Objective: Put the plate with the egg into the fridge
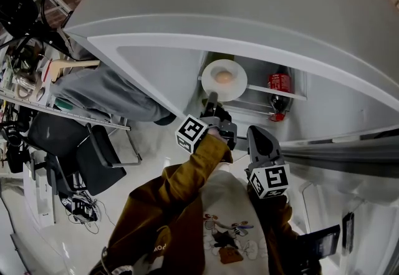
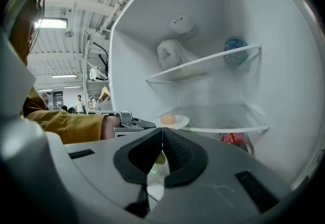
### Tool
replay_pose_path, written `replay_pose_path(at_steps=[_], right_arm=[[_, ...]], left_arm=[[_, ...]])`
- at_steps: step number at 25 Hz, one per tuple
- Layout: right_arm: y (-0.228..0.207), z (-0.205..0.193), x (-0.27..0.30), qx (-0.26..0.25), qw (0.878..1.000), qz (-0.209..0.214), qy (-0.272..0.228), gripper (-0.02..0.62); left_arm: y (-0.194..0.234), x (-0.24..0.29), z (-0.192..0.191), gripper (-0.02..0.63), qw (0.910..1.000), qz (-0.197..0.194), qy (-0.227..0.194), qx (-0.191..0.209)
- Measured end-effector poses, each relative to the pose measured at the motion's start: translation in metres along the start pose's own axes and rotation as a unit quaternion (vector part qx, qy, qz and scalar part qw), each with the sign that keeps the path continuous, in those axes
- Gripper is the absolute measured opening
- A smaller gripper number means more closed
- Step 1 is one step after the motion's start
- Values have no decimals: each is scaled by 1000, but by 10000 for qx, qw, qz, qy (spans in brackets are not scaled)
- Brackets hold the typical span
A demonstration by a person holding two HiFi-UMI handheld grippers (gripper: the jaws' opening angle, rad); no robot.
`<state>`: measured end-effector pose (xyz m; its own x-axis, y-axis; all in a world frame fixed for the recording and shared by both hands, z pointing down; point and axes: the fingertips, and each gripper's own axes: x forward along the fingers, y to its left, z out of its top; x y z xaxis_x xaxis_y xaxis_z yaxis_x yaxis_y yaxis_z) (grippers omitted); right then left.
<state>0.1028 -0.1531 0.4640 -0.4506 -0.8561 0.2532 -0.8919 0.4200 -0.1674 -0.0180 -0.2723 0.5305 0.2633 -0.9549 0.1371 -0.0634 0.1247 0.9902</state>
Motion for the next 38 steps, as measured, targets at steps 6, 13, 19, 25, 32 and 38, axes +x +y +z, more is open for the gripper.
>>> replay_pose_path(at_steps=[6, 13, 19, 25, 32, 38], right_arm=[[-12, -3, 8, 15, 9999, -124, -3, 5], [-13, -2, 13, -18, 9999, -149, -2, 5], [-14, -2, 15, -9, 9999, -161, -5, 5], [-11, 0, 17, -73, 9999, -111, -8, 5], [-11, 1, 13, -80, 9999, -121, -41, 5], [-13, 0, 10, -63, 9999, -125, -60, 5]], left_arm=[[1, 4, -1, 20, 10000, -5, -2, -3], [-1, 9, -2, 20, 10000, 3, -10, -15], [0, 12, 0, 21, 10000, 12, -28, -40], [-2, 17, 0, 20, 9999, 24, -88, -46], [-2, 21, 4, 21, 9998, 43, -150, -104], [-2, 26, 4, 20, 9998, 82, -182, -72]])
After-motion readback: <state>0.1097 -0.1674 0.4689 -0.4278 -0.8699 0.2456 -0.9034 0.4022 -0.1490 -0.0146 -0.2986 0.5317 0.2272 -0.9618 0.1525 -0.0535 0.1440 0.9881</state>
